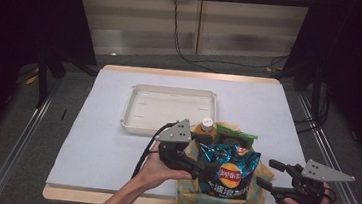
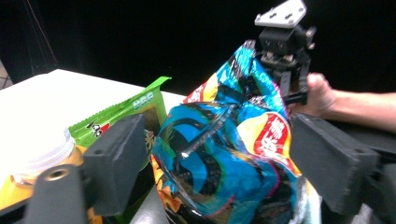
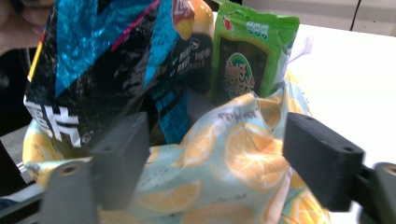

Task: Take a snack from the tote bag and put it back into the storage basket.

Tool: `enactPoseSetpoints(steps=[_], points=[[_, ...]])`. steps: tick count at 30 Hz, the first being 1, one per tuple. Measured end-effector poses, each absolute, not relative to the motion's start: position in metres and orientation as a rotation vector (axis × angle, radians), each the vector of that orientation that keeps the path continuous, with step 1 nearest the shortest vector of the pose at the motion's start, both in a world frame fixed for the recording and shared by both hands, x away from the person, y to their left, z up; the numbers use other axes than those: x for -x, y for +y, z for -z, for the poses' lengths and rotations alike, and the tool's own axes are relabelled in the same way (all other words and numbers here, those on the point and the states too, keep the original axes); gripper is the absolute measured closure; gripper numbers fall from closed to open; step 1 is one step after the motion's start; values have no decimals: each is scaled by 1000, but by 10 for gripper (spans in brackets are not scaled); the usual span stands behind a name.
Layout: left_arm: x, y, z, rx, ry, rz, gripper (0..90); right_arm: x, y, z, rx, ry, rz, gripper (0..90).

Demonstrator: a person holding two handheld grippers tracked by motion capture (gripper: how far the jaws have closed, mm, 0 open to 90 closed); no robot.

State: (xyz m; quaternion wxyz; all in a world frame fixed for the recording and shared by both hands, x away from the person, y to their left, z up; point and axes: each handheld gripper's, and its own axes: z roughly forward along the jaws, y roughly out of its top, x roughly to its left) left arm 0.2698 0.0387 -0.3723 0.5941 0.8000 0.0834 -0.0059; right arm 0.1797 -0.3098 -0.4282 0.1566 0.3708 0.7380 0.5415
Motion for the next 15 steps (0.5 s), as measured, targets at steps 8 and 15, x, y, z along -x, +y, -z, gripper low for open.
enactPoseSetpoints(steps=[8, 15], points=[[-265, 19, 379, -1915, 155, 23, 147, -182, -307, 432, -1073, 2125, -1526, 160], [-270, 16, 389, -1930, 163, 65, 125, -182, -308, 432, -1070, 2121, -1523, 161]])
